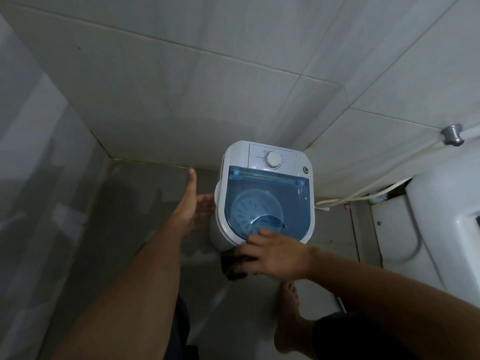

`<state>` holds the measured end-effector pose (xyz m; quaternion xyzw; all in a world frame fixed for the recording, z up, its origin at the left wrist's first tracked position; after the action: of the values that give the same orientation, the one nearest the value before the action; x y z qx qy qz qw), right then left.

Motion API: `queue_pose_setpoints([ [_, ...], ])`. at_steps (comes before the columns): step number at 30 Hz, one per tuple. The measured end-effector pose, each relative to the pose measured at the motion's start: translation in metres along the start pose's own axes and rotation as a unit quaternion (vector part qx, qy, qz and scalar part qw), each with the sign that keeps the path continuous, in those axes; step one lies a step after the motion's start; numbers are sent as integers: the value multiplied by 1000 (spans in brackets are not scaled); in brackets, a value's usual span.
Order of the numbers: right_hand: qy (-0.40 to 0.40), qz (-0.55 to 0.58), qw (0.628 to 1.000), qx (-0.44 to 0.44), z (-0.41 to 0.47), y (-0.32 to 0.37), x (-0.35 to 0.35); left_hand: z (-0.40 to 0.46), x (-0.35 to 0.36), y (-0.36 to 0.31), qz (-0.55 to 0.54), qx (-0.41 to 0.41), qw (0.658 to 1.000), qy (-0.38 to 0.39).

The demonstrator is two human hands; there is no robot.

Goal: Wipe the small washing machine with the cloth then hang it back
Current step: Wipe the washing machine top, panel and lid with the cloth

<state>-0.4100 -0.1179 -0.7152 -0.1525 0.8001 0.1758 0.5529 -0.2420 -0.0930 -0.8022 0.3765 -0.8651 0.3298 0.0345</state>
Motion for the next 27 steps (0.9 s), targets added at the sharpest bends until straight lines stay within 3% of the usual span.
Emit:
queue_pose_setpoints([
  [3,-127,56,980,139,-3,-73,-41,1,0,3,-13,-1,1000,-5],
  [6,-232,148,901,337,-2,-164,-71,0,-1,4,-22,-2,1000,-1],
  [8,-271,185,850,411,6,-198,-74,0,-1,5,-27,-8,1000,1],
  [10,-256,188,834,450,26,-208,-67,2,-5,7,-49,-12,999,-9],
  [13,-217,166,868,414,64,-184,-48,5,-16,8,-100,-6,994,-37],
  [17,-189,125,941,250,88,-97,-21,13,-33,8,-190,30,979,-71],
  [22,-109,86,988,62,57,-12,13,20,-55,10,-200,42,973,-106],
  [24,-136,105,984,54,39,-25,0,20,-51,10,-166,33,981,-92],
  [27,-224,149,945,187,23,-104,-37,20,-33,11,-94,11,994,-63],
])
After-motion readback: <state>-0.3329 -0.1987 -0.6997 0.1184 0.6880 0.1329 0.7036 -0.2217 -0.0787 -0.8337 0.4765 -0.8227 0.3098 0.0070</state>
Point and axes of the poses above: each hand's wrist, its own z-axis towards the middle knuckle, its own x-axis out of the palm, y = z × x, the point moved 9 cm from there along z, towards the middle knuckle, and after that the axes turned 7 degrees about y, right-handed, at the moved point
